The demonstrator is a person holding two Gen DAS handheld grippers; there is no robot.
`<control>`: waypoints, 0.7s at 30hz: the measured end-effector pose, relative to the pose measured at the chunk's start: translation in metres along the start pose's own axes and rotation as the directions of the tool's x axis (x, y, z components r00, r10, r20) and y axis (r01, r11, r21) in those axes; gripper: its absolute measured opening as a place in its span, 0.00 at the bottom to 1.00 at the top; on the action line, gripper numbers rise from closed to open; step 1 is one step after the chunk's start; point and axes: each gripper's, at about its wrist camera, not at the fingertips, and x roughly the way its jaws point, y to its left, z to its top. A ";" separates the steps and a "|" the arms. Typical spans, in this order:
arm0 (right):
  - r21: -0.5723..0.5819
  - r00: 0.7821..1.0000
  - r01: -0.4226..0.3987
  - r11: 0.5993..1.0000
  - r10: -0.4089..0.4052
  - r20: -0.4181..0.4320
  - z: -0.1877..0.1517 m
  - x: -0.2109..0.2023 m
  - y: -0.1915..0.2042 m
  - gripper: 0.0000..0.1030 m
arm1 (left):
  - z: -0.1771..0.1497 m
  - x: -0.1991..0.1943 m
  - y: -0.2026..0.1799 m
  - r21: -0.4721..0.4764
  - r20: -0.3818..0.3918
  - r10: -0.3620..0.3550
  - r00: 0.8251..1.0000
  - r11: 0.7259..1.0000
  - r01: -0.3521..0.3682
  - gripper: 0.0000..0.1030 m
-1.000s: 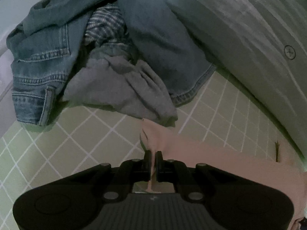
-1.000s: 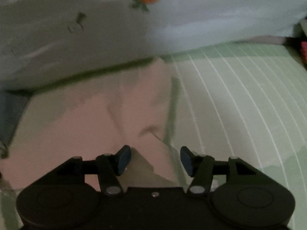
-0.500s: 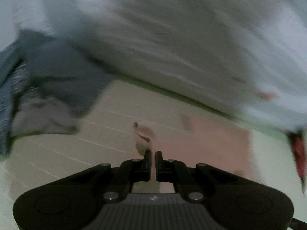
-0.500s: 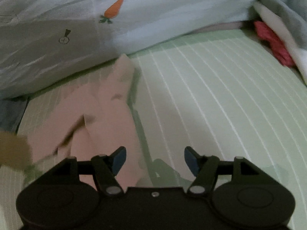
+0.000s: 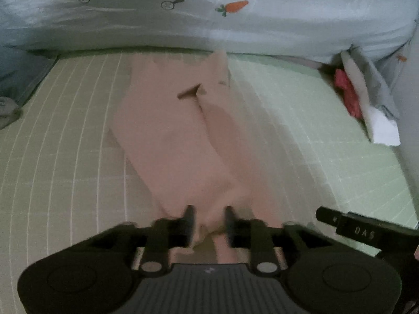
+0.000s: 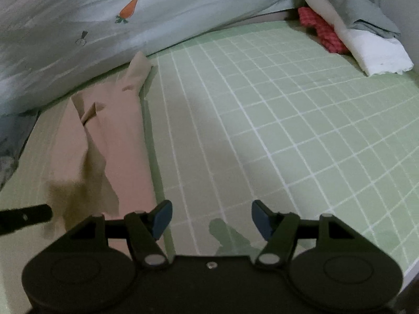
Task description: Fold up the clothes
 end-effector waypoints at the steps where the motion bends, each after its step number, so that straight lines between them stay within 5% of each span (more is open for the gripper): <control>1: -0.014 1.000 -0.005 1.000 0.005 0.006 -0.002 -0.001 0.000 0.71 | -0.004 -0.003 -0.002 -0.003 0.006 0.020 1.000 1.000 -0.020 0.53; 3: -0.051 0.999 -0.027 0.998 0.028 0.028 -0.005 -0.005 0.003 0.82 | -0.010 -0.008 -0.004 -0.008 0.023 0.063 0.998 0.998 -0.063 0.78; 5: -0.103 0.997 -0.054 0.993 0.060 0.053 -0.008 -0.008 0.009 0.99 | -0.012 -0.011 -0.003 -0.010 0.044 0.108 0.993 0.994 -0.108 0.79; 8: -0.199 0.991 -0.109 0.974 0.123 0.058 -0.010 -0.005 0.030 1.00 | -0.016 -0.013 0.001 -0.011 0.037 0.157 0.987 0.988 -0.156 0.83; 18: -0.312 0.986 -0.149 0.938 0.163 0.022 -0.018 0.020 0.078 0.98 | -0.017 -0.006 0.025 -0.012 0.015 0.227 0.974 0.974 -0.226 0.85; 21: -0.314 0.983 -0.168 0.934 0.182 0.015 -0.017 0.027 0.084 0.71 | -0.019 -0.002 0.033 -0.033 0.005 0.241 0.970 0.970 -0.241 0.85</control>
